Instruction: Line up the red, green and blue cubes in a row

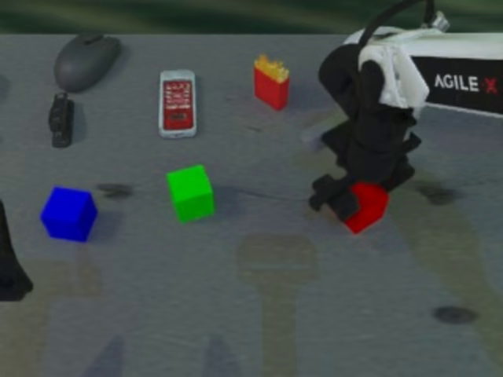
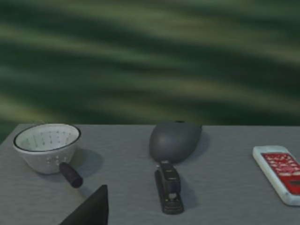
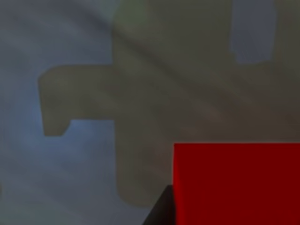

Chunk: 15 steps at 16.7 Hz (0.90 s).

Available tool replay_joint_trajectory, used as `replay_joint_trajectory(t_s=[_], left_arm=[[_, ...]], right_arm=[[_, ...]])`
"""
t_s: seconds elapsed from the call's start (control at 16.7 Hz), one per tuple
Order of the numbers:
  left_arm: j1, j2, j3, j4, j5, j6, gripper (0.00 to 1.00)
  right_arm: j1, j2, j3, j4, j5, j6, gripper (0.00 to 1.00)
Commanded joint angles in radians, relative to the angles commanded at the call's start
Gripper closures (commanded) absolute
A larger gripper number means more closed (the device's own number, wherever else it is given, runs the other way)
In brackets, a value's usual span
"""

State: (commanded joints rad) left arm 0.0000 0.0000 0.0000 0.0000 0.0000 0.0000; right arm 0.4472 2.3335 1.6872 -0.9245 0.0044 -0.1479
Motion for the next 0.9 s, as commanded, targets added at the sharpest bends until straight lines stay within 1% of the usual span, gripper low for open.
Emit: replay_joint_trajectory(t_s=[0.36, 0.54, 0.9], left_arm=[[0.0, 0.0, 0.0, 0.0, 0.0, 0.0, 0.0], [0.0, 0.0, 0.0, 0.0, 0.0, 0.0, 0.0], [0.0, 0.0, 0.0, 0.0, 0.0, 0.0, 0.0]], right_arm=[[0.0, 0.0, 0.0, 0.0, 0.0, 0.0, 1.0], [0.001, -0.029, 0.022, -0.025, -0.004, 0.001, 1.0], [0.006, -0.089, 0.152, -0.225, -0.004, 0.001, 1.0]])
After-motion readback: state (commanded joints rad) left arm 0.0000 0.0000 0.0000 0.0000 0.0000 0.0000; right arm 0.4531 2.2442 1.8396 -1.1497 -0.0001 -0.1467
